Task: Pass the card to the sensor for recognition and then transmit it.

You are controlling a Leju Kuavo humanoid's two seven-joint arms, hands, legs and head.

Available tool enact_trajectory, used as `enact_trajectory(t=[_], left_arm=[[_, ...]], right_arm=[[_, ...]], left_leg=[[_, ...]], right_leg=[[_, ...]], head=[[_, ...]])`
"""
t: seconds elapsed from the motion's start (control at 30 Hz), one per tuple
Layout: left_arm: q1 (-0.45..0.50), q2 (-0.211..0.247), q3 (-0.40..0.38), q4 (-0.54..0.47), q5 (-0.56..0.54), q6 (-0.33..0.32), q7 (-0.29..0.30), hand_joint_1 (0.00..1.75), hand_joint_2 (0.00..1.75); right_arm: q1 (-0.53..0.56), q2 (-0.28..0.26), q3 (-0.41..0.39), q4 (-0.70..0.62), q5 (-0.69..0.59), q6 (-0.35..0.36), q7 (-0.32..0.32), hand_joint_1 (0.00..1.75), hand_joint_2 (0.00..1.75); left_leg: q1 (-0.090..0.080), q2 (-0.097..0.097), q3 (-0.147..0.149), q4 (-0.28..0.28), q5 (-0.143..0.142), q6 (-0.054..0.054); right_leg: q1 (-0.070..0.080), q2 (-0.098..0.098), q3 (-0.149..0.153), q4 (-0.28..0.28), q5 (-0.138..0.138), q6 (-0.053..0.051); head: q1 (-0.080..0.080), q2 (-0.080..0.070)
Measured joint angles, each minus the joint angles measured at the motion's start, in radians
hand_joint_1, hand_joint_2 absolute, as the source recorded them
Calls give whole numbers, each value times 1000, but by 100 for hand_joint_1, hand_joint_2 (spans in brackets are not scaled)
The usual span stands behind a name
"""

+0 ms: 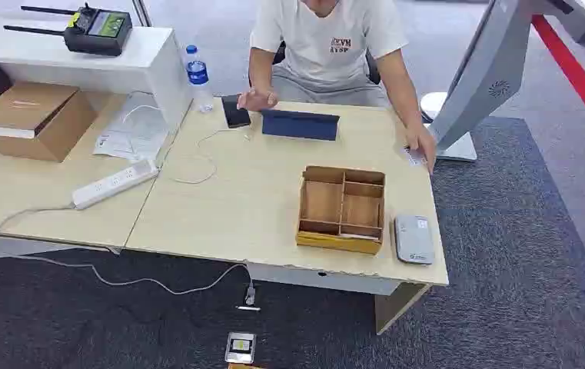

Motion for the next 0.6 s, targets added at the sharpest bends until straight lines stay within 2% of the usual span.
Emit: enact_trajectory(t=[0.07,0.1,0.2,0.3,0.37,0.6], left_arm=[[0,0,0,0,2,-6,-1,0,0],[0,2,0,0,2,-7,-3,0,0],[0,6,0,0,1,-13,-11,0,0],[0,11,0,0,1,-13,-27,0,0],[1,17,0,0,1,-13,-33,0,0],[-1,28,0,0,14,-13,-51,0,0]], right_arm=[[-6,-2,-61,0,-216,-106,-30,0,175],[-10,-2,-92,0,-284,-143,-53,0,175],[-24,-13,-203,-2,-445,-207,-148,0,175],[-40,-26,-314,-7,-584,-186,-242,0,175],[-54,-43,-385,-15,-634,-156,-282,0,175],[-168,-106,-558,-60,-781,-71,-363,0,175]], left_leg=[[0,0,0,0,0,0],[0,0,0,0,0,0],[0,0,0,0,0,0],[-1,0,0,0,0,0],[-1,0,0,0,0,0],[-2,2,0,0,2,1]], right_leg=[[0,0,0,0,0,0],[0,0,0,0,0,0],[0,0,0,0,0,0],[-1,0,0,0,1,1],[-1,0,0,0,1,1],[-2,1,-1,0,4,1]], head=[[0,0],[0,0],[0,0],[0,0],[0,0],[0,0]])
